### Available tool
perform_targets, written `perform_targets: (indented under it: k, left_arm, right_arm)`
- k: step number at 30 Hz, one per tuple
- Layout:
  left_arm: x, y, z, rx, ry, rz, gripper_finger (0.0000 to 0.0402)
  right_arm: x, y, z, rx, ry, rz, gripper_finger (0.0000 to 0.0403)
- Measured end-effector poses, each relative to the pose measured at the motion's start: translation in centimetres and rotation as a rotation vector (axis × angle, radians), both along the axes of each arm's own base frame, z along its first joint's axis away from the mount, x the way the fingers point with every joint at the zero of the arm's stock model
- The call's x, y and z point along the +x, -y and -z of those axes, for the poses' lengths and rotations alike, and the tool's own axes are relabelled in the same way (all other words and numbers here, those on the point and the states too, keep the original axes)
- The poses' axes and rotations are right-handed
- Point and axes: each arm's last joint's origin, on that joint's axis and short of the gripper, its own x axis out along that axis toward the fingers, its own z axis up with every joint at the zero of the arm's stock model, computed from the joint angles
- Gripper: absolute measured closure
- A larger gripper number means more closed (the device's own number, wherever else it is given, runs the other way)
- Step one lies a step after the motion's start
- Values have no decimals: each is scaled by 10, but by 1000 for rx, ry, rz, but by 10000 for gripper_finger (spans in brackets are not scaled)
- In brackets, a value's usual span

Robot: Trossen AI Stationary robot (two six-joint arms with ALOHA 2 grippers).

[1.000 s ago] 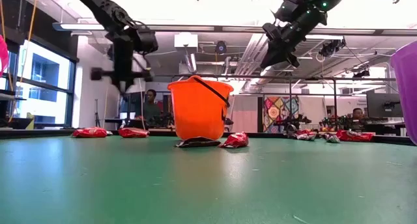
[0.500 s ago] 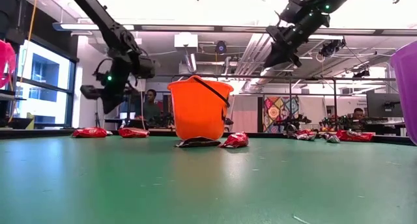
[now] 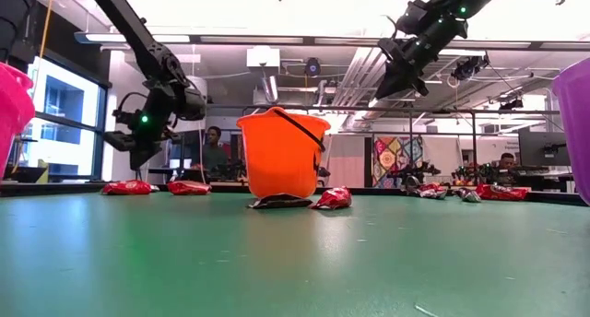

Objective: Sort candy by brand, put in halloween buckets
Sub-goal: Put the green gummy into the pink bucket

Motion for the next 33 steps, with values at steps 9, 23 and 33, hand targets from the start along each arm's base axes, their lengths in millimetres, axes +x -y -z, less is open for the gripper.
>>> perform_targets:
  k: [9, 23, 33]
  left_arm:
    - [11, 5, 40, -168, 29, -58, 401]
    - [72, 37, 44, -122, 74, 44, 401]
    - [129, 101, 41, -195, 14, 445, 401]
  right_arm:
    - [-1, -1, 2, 20, -12, 1, 402]
    - [-3, -3, 4, 20, -54, -30, 402]
    - [-1, -1, 2, -27, -44, -48, 402]
